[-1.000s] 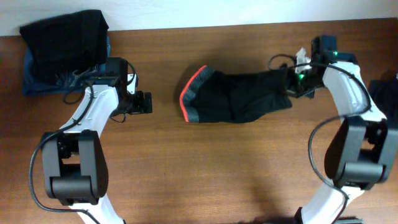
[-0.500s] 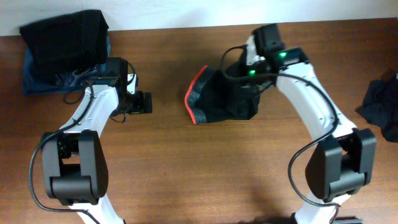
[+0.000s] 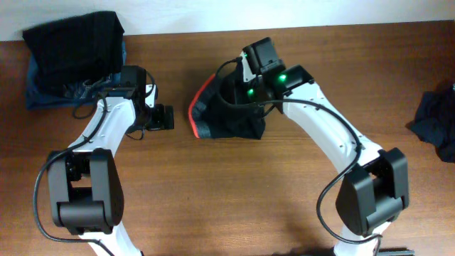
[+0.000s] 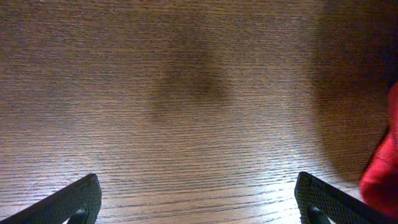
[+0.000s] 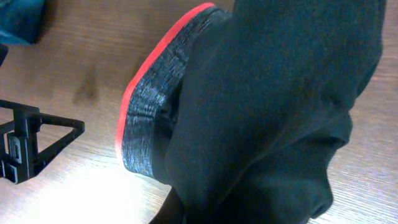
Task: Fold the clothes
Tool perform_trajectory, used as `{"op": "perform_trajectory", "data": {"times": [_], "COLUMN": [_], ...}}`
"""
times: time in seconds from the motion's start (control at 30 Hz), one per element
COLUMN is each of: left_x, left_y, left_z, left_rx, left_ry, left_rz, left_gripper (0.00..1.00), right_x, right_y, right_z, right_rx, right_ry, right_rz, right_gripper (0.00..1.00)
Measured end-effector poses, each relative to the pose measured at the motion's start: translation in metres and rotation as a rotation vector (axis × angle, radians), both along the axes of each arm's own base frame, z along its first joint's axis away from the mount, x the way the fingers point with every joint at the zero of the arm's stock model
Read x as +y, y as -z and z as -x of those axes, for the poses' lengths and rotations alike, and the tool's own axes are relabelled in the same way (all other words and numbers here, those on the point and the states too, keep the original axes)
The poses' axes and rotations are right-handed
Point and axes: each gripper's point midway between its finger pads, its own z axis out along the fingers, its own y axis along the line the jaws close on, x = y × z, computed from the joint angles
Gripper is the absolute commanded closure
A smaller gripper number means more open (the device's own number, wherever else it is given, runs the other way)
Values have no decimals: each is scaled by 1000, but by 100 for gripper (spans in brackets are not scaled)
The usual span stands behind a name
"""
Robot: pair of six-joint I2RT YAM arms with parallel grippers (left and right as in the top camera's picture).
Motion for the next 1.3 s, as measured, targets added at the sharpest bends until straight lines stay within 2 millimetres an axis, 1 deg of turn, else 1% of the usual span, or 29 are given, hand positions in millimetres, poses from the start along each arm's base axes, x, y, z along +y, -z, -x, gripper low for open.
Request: {"op": "perform_trajectory", "data": {"times": [0.07,0.1,0.17,0.23,0.4,0.5,0.63,0.83,1.0,1.17,1.3], "left_x": [0,0,0,0,0,0,0,0,0,0,0], "left_y": [0,0,0,0,0,0,0,0,0,0,0], "left_z": [0,0,0,0,0,0,0,0,0,0,0], "left_rx": [0,0,0,0,0,0,0,0,0,0,0], "left_ry": [0,0,0,0,0,0,0,0,0,0,0], "left_rz": [0,0,0,0,0,0,0,0,0,0,0], "left_gripper": [1,1,1,1,1,1,1,1,1,1,1], "right_x": [6,8,9,7,6,9,17,33,40,49,56], "right_y": [9,18,29,34,33,30,27,25,23,18,7], "right_z": [1,1,1,-1,-5,-9,-10,-5,-1,0,-2], "right_rx": [15,27,43,46,27,8,-15,-20,-30,-60,-88], "right_ry": [-6,-10,-7,1,9,7,-3,-17,-29,-36,-41], "right_rz": [4,13,33,51,56,46,33,17,23,46,43], "right_gripper": [96,96,96,96,96,96,96,96,96,96,96]}}
